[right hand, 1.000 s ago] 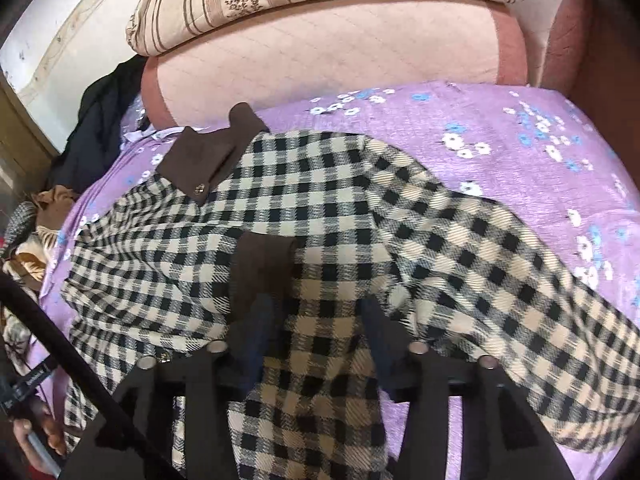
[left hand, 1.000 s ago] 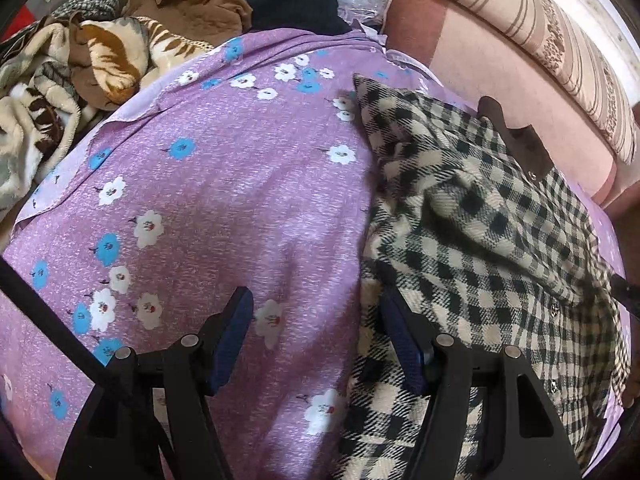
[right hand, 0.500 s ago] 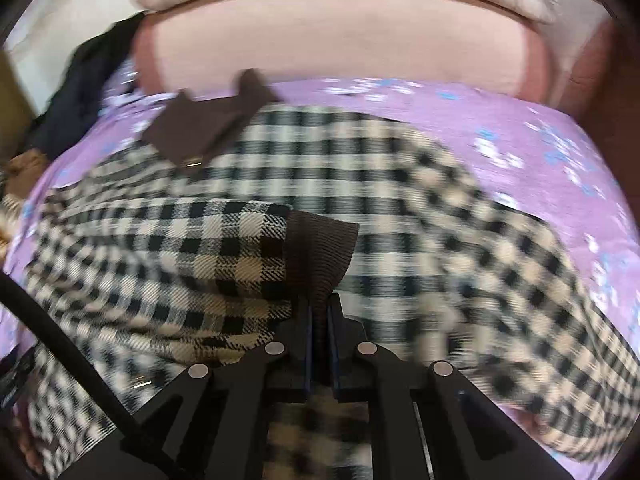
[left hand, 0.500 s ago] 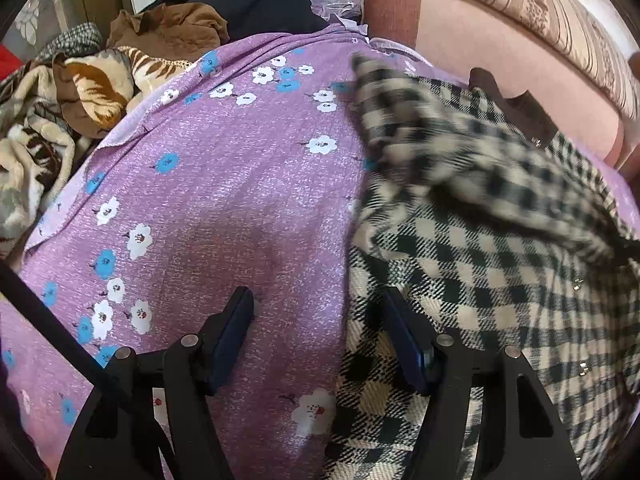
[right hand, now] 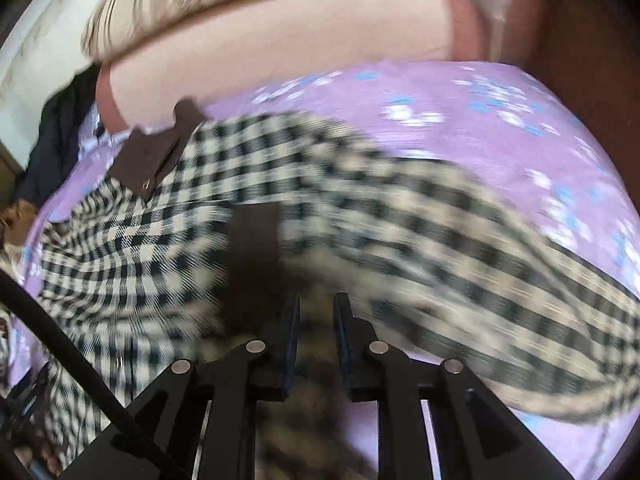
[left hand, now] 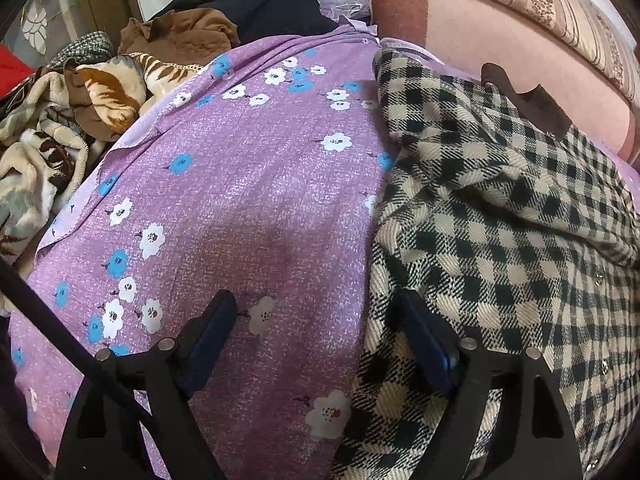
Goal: Fold large clothes
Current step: 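Grasp the brown cuff with the right gripper and lift it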
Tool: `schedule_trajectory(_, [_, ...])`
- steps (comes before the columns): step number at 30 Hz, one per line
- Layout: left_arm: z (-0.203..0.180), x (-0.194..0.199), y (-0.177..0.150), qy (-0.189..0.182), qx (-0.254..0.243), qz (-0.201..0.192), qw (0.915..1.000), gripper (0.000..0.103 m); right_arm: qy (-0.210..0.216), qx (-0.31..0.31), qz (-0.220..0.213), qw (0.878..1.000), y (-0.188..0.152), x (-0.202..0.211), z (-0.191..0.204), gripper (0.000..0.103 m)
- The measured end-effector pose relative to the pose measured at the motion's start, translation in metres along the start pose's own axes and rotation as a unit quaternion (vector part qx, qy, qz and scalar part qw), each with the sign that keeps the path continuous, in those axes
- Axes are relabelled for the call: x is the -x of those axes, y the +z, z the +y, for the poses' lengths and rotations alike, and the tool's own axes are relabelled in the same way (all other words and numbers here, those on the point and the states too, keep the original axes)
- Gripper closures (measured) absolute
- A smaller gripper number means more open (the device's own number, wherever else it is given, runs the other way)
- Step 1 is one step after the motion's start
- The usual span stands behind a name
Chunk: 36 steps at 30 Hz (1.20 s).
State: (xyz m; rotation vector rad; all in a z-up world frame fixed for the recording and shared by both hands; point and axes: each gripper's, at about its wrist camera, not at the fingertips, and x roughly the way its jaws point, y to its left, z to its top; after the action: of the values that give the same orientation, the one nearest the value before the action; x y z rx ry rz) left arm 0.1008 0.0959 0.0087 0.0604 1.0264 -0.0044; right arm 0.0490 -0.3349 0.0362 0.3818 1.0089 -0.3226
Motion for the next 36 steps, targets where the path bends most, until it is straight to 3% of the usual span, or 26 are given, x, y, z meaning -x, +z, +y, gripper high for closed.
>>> schedule_trajectory(3, [0.001,0.008,-0.004,-0.014,0.004,0.003,0.9999,0.02,-0.015,-0.042,-0.017,0.999,-0.021,0.052,-0.071,0.069])
schedule_trajectory(5, [0.001,0.016,-0.008,-0.035,0.011,0.002,0.9993,0.021,-0.025,-0.076,-0.024,0.997,-0.039,0.081,-0.117,0.054])
schedule_trajectory(7, [-0.001,0.029,-0.012,-0.054,0.017,-0.007,0.9984,0.021,-0.054,-0.119,-0.032,0.991,-0.059,0.107,-0.172,0.049])
schedule_trajectory(10, [-0.007,0.045,-0.016,-0.069,0.022,-0.022,0.9972,0.021,-0.087,-0.209,-0.036,0.973,-0.09,0.132,-0.249,0.047])
schedule_trajectory(12, [-0.011,0.055,-0.019,-0.075,0.028,-0.035,0.9962,0.021,-0.072,-0.294,-0.044,0.952,-0.115,0.14,-0.297,0.047])
schedule_trajectory(14, [-0.014,0.062,-0.022,-0.08,0.035,-0.042,0.9953,0.021,-0.049,-0.342,-0.047,0.937,-0.131,0.138,-0.321,0.047])
schedule_trajectory(17, [-0.021,0.068,-0.028,-0.085,0.044,-0.043,0.9945,0.021,-0.023,-0.366,-0.06,0.928,-0.14,0.13,-0.331,0.041])
schedule_trajectory(23, [-0.036,0.071,-0.04,-0.082,0.033,-0.04,0.9953,0.021,-0.012,-0.327,-0.077,0.942,-0.11,0.111,-0.315,0.037])
schedule_trajectory(24, [-0.037,0.072,-0.042,-0.081,0.031,-0.041,0.9954,0.021,-0.014,-0.321,-0.077,0.944,-0.105,0.107,-0.312,0.04])
schedule_trajectory(25, [-0.038,0.073,-0.043,-0.08,0.03,-0.043,0.9954,0.021,-0.016,-0.317,-0.078,0.945,-0.101,0.103,-0.31,0.054])
schedule_trajectory(26, [-0.038,0.074,-0.045,-0.079,0.029,-0.045,0.9954,0.021,-0.015,-0.313,-0.075,0.947,-0.097,0.1,-0.307,0.078])
schedule_trajectory(27, [-0.038,0.074,-0.046,-0.078,0.03,-0.046,0.9954,0.021,0.001,-0.314,-0.07,0.947,-0.094,0.097,-0.307,0.086])
schedule_trajectory(30, [-0.033,0.073,-0.046,-0.077,0.035,-0.046,0.9954,0.021,0.001,-0.32,-0.083,0.944,-0.091,0.103,-0.31,0.088])
schedule_trajectory(36, [-0.017,0.072,-0.038,-0.082,0.058,-0.049,0.9937,0.021,-0.036,-0.339,-0.108,0.934,-0.073,0.119,-0.321,0.089])
